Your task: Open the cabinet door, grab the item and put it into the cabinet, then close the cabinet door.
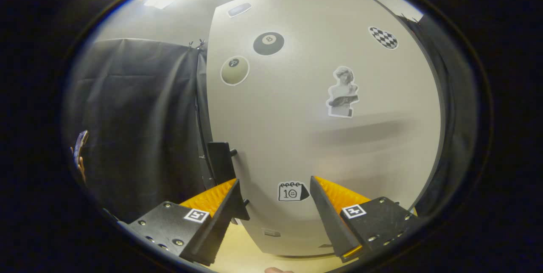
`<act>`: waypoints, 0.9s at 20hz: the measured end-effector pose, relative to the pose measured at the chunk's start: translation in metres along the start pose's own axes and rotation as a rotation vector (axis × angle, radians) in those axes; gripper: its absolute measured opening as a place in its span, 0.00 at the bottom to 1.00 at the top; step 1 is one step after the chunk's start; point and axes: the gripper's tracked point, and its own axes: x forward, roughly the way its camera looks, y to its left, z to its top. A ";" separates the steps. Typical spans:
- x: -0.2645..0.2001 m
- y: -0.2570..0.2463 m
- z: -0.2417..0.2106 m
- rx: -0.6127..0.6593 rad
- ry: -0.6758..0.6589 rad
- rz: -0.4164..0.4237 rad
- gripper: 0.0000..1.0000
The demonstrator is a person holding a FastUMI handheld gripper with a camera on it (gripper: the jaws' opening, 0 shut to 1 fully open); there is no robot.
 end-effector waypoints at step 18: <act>-0.007 -0.010 0.021 -0.024 -0.085 -0.025 0.98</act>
